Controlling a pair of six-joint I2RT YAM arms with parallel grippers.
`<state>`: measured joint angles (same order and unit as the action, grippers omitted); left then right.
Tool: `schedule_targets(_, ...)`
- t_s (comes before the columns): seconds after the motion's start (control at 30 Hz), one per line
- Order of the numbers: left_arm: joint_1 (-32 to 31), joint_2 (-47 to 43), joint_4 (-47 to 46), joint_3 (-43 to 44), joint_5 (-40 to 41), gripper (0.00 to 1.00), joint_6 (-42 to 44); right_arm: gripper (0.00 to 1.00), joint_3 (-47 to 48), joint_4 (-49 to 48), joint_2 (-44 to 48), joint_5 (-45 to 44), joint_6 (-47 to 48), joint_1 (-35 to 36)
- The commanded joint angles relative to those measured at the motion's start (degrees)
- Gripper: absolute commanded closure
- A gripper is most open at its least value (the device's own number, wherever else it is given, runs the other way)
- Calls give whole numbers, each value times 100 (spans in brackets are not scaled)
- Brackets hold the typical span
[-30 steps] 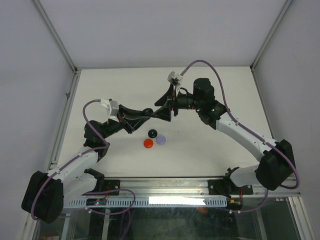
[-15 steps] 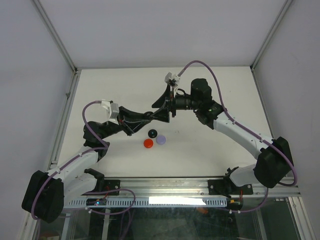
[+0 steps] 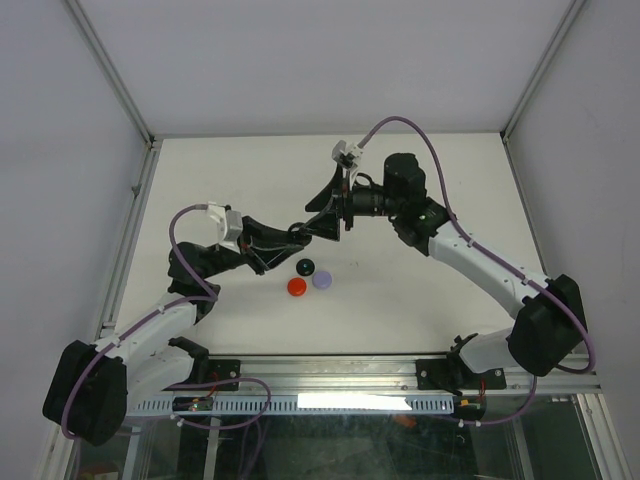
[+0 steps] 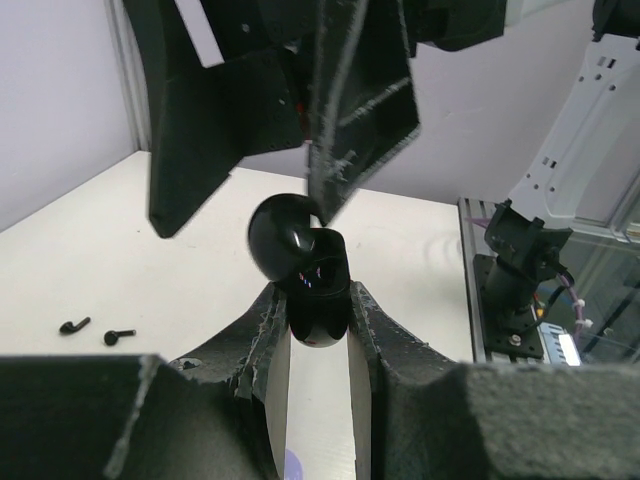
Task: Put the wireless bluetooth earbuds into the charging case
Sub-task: Open the charging case, then pick up the earbud from the center of the board.
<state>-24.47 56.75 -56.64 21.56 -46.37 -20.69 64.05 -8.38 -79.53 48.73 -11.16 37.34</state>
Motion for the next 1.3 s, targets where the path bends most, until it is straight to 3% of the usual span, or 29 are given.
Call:
schedule_targets(0.0,-137,-170,-210,-7,-360,100,303,27,361,138,81,-404,-29,-109)
schedule_targets(0.27,-159,-254,148,-20,-78,100,595,26,484,381,74,-266,17,-128)
schedule_targets(0.4,-157,-430,1003,48,414,100,1067,24,548,664,213,-301,183,-189)
schedule_targets(0.57,-155,-470,1919,113,1401,100,1460,23,565,1387,215,-1215,440,-496)
schedule_targets(0.87,-146,-432,2469,200,2703,100,1497,25,764,2259,-492,-3551,1041,-812)
schedule_targets(1.27,-130,-260,3078,472,3050,100,1744,38,1184,1978,-2108,-5005,1157,-894)
